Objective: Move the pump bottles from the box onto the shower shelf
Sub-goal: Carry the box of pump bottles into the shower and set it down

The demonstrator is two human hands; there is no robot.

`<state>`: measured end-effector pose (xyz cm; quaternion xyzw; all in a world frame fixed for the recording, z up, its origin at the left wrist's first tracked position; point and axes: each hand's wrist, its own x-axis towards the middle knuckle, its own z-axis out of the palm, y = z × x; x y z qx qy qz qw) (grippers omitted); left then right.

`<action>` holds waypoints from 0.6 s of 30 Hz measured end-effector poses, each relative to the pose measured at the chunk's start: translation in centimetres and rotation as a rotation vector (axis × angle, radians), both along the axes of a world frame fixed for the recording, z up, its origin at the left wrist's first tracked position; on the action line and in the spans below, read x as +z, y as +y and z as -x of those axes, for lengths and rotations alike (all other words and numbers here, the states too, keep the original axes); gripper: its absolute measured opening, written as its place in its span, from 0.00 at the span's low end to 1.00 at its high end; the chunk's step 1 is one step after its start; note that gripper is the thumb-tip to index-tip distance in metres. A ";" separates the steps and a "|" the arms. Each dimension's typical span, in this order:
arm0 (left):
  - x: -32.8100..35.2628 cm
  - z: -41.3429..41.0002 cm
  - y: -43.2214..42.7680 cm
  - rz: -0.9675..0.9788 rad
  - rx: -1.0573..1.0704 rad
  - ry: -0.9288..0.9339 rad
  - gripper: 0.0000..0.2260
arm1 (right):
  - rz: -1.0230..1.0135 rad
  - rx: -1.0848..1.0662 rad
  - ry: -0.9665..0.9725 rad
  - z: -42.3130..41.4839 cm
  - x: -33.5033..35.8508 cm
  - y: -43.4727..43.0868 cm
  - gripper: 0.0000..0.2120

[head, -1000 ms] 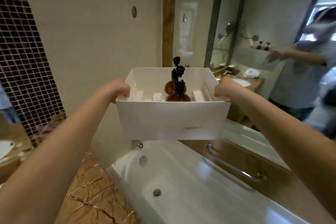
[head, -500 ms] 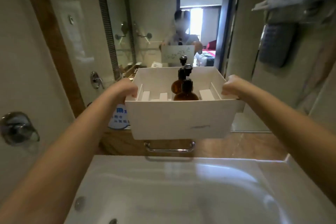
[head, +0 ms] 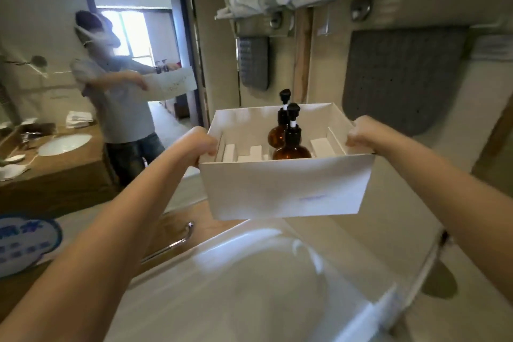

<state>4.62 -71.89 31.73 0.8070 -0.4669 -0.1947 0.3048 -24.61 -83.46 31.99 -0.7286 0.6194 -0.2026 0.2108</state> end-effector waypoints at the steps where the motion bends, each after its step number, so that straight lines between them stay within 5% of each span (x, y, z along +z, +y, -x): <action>1: 0.0 1.6 -0.8 -0.005 -0.026 -0.017 0.04 | -0.001 -0.044 0.012 2.0 -0.1 0.3 0.12; 18: 0.2 30.4 -7.7 -0.087 -0.509 -0.114 0.11 | -0.054 -0.603 0.033 32.0 0.5 10.0 0.12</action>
